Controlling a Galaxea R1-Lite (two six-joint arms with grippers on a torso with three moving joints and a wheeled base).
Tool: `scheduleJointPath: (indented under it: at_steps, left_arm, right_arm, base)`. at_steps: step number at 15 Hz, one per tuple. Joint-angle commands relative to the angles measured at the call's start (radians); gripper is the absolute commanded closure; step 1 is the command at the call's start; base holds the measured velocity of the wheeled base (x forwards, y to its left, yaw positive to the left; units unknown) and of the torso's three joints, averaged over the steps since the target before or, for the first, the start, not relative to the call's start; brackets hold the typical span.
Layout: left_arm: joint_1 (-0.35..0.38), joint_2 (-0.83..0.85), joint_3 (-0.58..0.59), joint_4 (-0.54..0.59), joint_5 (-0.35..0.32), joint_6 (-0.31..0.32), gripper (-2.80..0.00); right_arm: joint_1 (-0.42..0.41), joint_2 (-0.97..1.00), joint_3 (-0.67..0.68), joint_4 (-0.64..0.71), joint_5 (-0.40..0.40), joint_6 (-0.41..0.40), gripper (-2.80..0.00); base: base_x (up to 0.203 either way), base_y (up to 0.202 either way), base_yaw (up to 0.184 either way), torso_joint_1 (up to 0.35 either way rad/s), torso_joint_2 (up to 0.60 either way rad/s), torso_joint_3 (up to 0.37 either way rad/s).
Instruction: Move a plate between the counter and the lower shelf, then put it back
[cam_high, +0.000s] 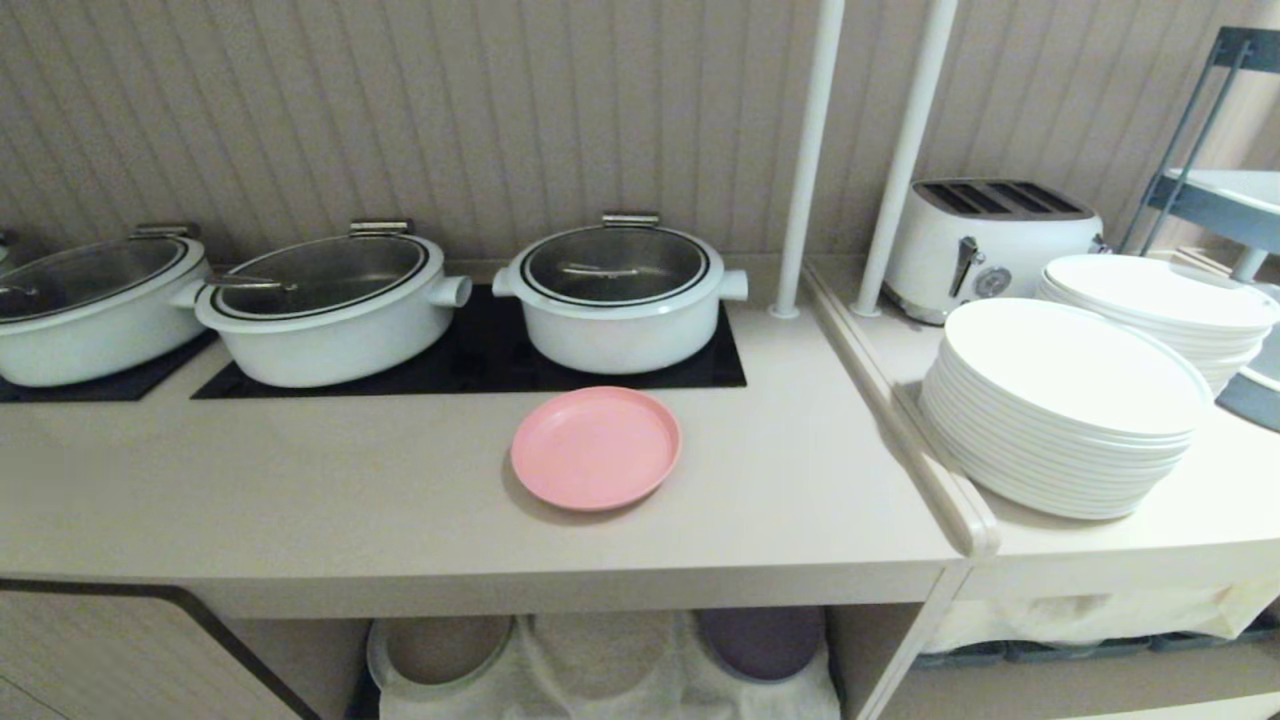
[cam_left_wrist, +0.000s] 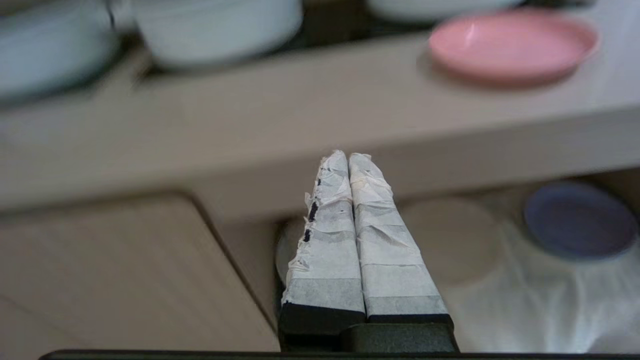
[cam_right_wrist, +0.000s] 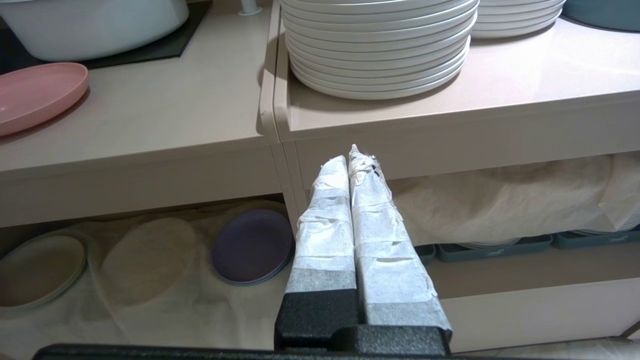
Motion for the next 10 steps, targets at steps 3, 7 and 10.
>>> scheduleJointPath:
  at_steps: [3,7,10]
  left_arm:
    - [0.000,-0.008,0.003,0.015,-0.011,-0.015,0.00]
    - [0.000,-0.008,0.003,0.017,-0.011,-0.040,0.00]
    - [0.000,-0.008,0.003,0.017,-0.009,-0.041,0.00]
  right_arm:
    - [0.000,0.000,0.000,0.000,-0.001,0.001,0.00]
    - [0.000,0.000,0.000,0.000,-0.001,0.001,0.00]
    - [0.000,0.000,0.000,0.000,-0.001,0.001,0.00]
  base:
    - [0.000,0.000,0.000,0.000,0.00,0.000]
    - [0.000,0.000,0.000,0.000,0.00,0.000]
    - [0.000,0.000,0.000,0.000,0.00,0.000]
